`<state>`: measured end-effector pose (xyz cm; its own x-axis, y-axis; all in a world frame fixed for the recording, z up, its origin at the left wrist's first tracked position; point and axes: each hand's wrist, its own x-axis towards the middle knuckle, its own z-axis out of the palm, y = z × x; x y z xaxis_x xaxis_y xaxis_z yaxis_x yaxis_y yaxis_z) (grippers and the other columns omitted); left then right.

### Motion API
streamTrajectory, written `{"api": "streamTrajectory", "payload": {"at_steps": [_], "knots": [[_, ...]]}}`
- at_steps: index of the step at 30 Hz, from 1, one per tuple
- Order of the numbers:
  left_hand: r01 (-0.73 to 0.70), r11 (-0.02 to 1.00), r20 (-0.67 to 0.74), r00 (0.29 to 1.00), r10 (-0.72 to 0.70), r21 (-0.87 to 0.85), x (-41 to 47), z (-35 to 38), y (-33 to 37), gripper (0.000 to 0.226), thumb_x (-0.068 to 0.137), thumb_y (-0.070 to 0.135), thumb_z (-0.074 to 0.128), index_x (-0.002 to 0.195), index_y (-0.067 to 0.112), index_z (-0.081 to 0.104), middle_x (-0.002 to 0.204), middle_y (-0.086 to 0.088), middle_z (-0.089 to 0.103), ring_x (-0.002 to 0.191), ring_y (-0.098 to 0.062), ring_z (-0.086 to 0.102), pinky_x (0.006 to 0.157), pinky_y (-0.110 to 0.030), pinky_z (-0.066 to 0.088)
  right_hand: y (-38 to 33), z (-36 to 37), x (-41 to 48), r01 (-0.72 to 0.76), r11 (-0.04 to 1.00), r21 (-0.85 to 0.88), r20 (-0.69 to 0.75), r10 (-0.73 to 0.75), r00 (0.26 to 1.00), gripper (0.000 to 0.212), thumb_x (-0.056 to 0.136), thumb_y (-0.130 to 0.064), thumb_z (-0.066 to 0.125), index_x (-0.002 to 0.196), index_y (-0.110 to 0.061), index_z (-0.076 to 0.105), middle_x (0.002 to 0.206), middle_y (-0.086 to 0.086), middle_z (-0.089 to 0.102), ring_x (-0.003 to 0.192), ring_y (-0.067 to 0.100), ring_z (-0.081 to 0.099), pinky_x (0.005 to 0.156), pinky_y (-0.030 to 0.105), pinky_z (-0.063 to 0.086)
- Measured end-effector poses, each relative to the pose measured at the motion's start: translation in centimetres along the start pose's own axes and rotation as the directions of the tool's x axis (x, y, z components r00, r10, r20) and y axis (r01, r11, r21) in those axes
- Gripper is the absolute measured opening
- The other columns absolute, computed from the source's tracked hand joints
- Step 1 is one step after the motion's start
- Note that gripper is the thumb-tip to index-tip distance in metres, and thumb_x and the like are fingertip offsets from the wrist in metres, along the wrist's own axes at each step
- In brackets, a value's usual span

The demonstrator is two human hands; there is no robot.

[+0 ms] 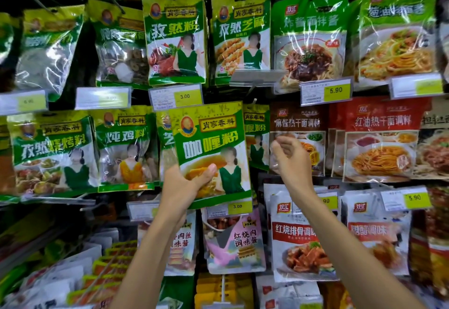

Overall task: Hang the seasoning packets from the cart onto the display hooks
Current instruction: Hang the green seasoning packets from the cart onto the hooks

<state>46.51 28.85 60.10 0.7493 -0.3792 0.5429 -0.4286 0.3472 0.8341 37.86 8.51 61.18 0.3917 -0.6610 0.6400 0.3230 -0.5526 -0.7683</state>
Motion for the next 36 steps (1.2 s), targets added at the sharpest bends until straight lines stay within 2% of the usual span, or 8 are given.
{"api": "streamTrajectory", "payload": {"at_steps": [4,11,13,16,19,23,32,36], "knots": [[0.036,0.999,0.086,0.996,-0.038,0.030,-0.6,2.5,-0.2,0.036,0.063,0.034,0.079,0.094,0.020,0.068,0.083,0.005,0.076,0.079,-0.014,0.073,0.066,-0.026,0.057,-2.4,0.1,-2.6,-0.273,0.917,0.290,0.427,0.131,0.895,0.040,0.079,-0.047,0.061,0.106,-0.017,0.067,0.112,0.005,0.071,0.105,0.016,0.066,0.093,0.033,0.052],[-0.002,0.984,0.132,0.991,-0.021,0.178,-0.5,4.3,0.0,0.019,0.081,0.035,0.071,0.091,0.021,0.066,0.092,-0.004,0.074,0.086,-0.021,0.070,0.075,-0.034,0.059,-2.3,-0.4,-2.6,-0.295,0.911,0.288,0.349,0.187,0.918,0.024,0.091,-0.022,0.062,0.104,-0.002,0.067,0.102,0.014,0.073,0.089,0.020,0.071,0.076,0.033,0.059],[-0.118,0.918,0.019,0.993,0.120,0.379,0.3,3.4,0.5,0.028,0.086,0.042,0.064,0.096,0.015,0.064,0.092,-0.002,0.070,0.079,-0.008,0.066,0.066,-0.016,0.052,-2.0,-0.8,-2.1,-0.304,0.908,0.289,0.322,0.206,0.924,0.019,0.093,-0.019,0.060,0.101,-0.004,0.067,0.098,0.010,0.072,0.085,0.016,0.069,0.070,0.025,0.057],[-0.345,0.606,-0.164,0.761,0.628,0.716,2.7,1.6,2.9,0.019,0.097,0.026,0.053,0.099,0.010,0.064,0.087,-0.004,0.065,0.073,-0.012,0.059,0.060,-0.012,0.034,-1.7,-1.5,-1.1,-0.280,0.923,0.263,0.278,0.205,0.938,0.013,0.093,-0.021,0.061,0.095,-0.010,0.068,0.090,0.000,0.072,0.082,0.008,0.069,0.065,0.019,0.053],[-0.387,0.244,-0.027,0.489,0.872,0.889,6.4,0.6,4.9,0.025,0.098,0.019,0.047,0.112,0.002,0.060,0.103,-0.016,0.062,0.093,-0.028,0.056,0.074,-0.029,0.043,-1.9,-1.6,-0.1,-0.245,0.939,0.241,0.272,0.178,0.946,0.013,0.092,-0.025,0.062,0.092,-0.014,0.069,0.091,-0.005,0.074,0.083,0.000,0.068,0.062,0.012,0.050],[-0.329,0.038,0.139,0.495,0.858,0.944,10.0,0.0,5.4,0.040,0.100,0.023,0.042,0.132,0.000,0.050,0.129,-0.024,0.053,0.119,-0.040,0.050,0.103,-0.046,0.036,-2.4,-1.2,1.1,-0.237,0.947,0.217,0.260,0.178,0.949,0.015,0.091,-0.028,0.063,0.091,-0.014,0.069,0.090,-0.007,0.072,0.079,-0.005,0.066,0.059,0.010,0.046],[-0.341,-0.056,0.199,0.400,0.895,0.938,11.8,-0.2,3.9,0.036,0.099,0.021,0.045,0.124,-0.003,0.053,0.118,-0.024,0.058,0.110,-0.040,0.054,0.101,-0.048,0.038,-2.3,-1.2,2.7,-0.366,0.899,0.242,0.296,0.291,0.910,0.027,0.091,-0.024,0.064,0.076,-0.003,0.062,0.103,0.011,0.068,0.066,0.001,0.070,0.044,0.012,0.049],[-0.367,-0.063,0.205,0.363,0.909,0.928,11.9,-0.4,3.5,0.035,0.099,0.021,0.045,0.122,-0.004,0.052,0.116,-0.023,0.058,0.111,-0.036,0.049,0.104,-0.045,0.035,-2.2,-1.0,3.3,-0.394,0.883,0.255,0.271,0.326,0.906,0.039,0.088,-0.022,0.069,0.094,0.016,0.064,0.114,0.025,0.065,0.110,0.035,0.061,0.085,0.039,0.056]]}}
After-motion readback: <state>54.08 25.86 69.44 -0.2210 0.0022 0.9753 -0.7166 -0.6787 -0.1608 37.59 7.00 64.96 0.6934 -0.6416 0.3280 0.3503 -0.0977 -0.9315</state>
